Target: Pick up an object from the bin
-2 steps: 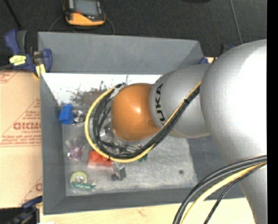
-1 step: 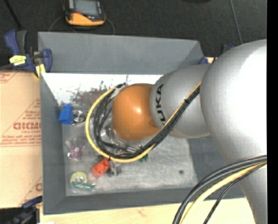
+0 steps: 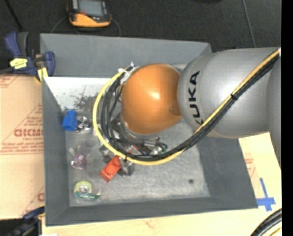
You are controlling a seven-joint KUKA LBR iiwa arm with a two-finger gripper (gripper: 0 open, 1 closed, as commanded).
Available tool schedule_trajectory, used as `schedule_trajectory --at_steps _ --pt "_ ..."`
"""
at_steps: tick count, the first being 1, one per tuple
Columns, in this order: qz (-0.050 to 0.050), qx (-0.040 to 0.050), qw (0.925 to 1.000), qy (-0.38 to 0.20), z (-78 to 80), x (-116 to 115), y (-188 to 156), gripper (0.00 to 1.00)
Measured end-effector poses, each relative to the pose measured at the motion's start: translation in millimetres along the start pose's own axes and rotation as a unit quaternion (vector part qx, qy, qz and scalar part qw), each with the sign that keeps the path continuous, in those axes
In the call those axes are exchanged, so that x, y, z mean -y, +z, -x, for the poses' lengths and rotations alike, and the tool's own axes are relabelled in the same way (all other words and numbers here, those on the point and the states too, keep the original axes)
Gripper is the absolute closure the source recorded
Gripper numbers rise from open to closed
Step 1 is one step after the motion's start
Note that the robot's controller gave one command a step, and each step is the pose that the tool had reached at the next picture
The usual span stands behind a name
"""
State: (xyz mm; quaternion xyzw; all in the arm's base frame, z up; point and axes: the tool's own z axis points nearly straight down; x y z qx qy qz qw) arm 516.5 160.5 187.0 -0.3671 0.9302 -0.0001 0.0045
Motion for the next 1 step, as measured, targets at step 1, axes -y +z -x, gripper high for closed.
schedule_trajectory --at_steps 1 --pt "0.0 0.0003 0.9999 -0.017 6.0 5.4 -50.9 1.0"
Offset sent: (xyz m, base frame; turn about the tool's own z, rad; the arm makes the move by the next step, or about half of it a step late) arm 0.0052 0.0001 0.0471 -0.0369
